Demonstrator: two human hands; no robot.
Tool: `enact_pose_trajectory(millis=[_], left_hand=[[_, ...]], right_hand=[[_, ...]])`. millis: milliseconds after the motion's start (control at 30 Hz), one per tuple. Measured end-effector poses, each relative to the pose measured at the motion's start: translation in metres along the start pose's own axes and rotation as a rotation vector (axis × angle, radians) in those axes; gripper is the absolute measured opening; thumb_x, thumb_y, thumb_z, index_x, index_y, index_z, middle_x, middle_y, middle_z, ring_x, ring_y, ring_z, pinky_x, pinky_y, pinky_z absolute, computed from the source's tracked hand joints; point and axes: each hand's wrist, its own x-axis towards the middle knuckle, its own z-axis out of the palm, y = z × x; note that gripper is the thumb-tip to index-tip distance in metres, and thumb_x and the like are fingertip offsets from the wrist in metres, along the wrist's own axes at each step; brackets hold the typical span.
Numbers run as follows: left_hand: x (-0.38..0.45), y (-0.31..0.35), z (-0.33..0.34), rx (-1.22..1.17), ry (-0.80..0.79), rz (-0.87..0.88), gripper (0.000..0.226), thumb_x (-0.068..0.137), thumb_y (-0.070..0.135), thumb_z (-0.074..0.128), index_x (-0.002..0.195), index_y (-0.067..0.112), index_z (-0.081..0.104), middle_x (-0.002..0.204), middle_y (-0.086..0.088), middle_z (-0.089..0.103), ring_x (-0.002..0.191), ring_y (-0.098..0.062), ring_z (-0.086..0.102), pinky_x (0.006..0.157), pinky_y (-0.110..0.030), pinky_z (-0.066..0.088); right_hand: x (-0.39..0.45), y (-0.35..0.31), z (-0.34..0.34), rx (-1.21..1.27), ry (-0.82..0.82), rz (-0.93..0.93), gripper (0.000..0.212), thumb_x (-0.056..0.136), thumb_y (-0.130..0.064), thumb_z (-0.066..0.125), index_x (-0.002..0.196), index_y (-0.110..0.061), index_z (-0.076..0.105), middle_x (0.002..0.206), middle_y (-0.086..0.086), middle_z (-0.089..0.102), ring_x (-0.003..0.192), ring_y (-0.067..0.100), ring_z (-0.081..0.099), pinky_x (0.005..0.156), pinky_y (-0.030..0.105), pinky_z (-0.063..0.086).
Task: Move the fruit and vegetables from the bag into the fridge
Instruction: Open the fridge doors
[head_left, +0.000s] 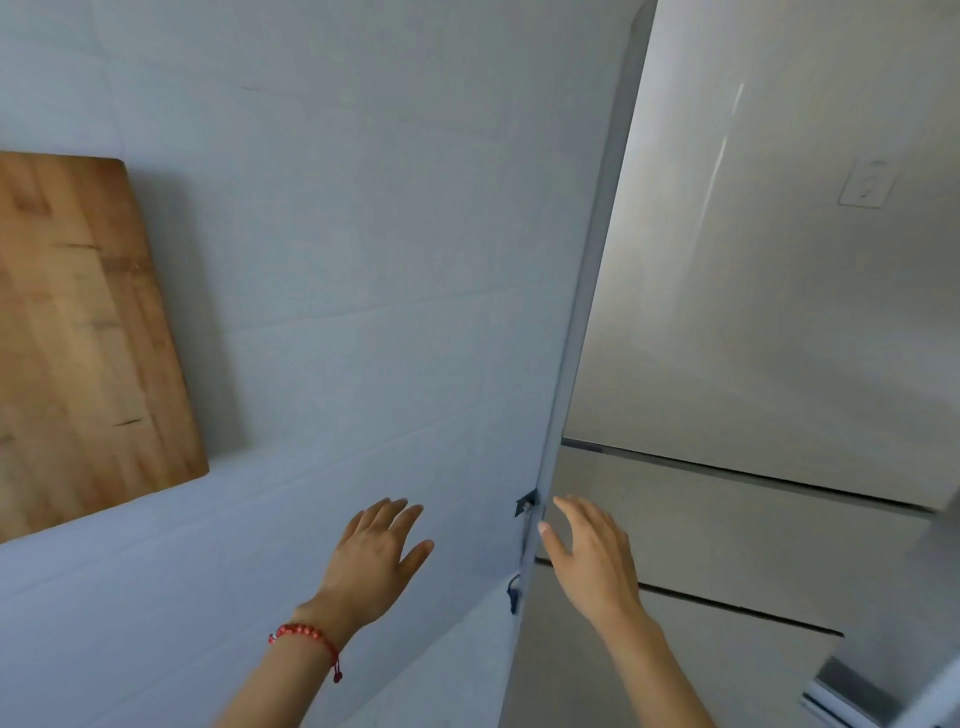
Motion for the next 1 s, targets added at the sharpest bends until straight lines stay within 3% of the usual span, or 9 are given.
enact_pose_trajectory(millis=[300, 433, 567, 667, 767, 1000], left_hand=[[0.112, 0.013, 0.021, -0.074, 0.046, 0.101, 0.123, 0.052, 0.082, -0.027, 0.142, 0.02, 0.029, 0.149, -0.004, 0.031, 0.139, -0.022, 0.022, 0.114, -0.035, 0.014], [0.163, 0.028, 0.031, -0.108, 0.085, 0.147, 0.119, 0.056, 0.082, -0.024, 0.141, 0.02, 0.031, 0.149, -0.004, 0.032, 0.139, -0.021, 0.023, 0.113, -0.034, 0.015], [0.203, 0.04, 0.041, -0.152, 0.083, 0.206, 0.113, 0.061, 0.081, -0.02, 0.141, 0.02, 0.031, 0.149, -0.003, 0.031, 0.139, -0.02, 0.022, 0.113, -0.033, 0.014], [0.232, 0.046, 0.051, -0.213, 0.102, 0.252, 0.105, 0.069, 0.08, -0.012, 0.139, 0.018, 0.036, 0.147, -0.004, 0.034, 0.138, -0.022, 0.025, 0.111, -0.032, 0.016], [0.264, 0.052, 0.06, -0.299, 0.12, 0.292, 0.099, 0.073, 0.078, -0.005, 0.139, 0.016, 0.036, 0.147, -0.005, 0.035, 0.137, -0.022, 0.026, 0.11, -0.031, 0.018], [0.324, 0.07, 0.08, -0.563, 0.111, 0.446, 0.089, 0.078, 0.076, 0.005, 0.141, 0.017, 0.027, 0.146, -0.007, 0.033, 0.135, -0.019, 0.028, 0.109, -0.028, 0.018]], right_hand=[[0.088, 0.037, 0.012, -0.002, 0.128, 0.073, 0.044, 0.093, -0.033, 0.047, 0.131, -0.012, 0.047, 0.144, 0.009, 0.039, 0.134, 0.024, 0.034, 0.107, 0.037, 0.027], [0.121, 0.053, 0.011, 0.006, 0.235, 0.09, 0.055, 0.085, -0.04, 0.038, 0.128, -0.009, 0.051, 0.143, 0.012, 0.042, 0.132, 0.029, 0.037, 0.106, 0.041, 0.031], [0.148, 0.064, 0.013, -0.018, 0.33, 0.092, 0.049, 0.089, -0.036, 0.044, 0.13, -0.01, 0.049, 0.143, 0.013, 0.041, 0.131, 0.031, 0.039, 0.105, 0.042, 0.033], [0.162, 0.066, 0.016, -0.047, 0.444, 0.089, 0.052, 0.087, -0.041, 0.037, 0.127, -0.012, 0.051, 0.14, 0.013, 0.045, 0.126, 0.028, 0.043, 0.099, 0.04, 0.037], [0.176, 0.066, 0.02, -0.057, 0.519, 0.087, 0.05, 0.086, -0.04, 0.038, 0.13, -0.016, 0.043, 0.142, 0.013, 0.042, 0.127, 0.02, 0.034, 0.099, 0.037, 0.033], [0.199, 0.062, 0.046, -0.135, 0.654, 0.149, 0.064, 0.087, -0.044, 0.043, 0.141, -0.015, 0.024, 0.15, 0.012, 0.024, 0.137, 0.022, 0.023, 0.111, 0.032, 0.022]])
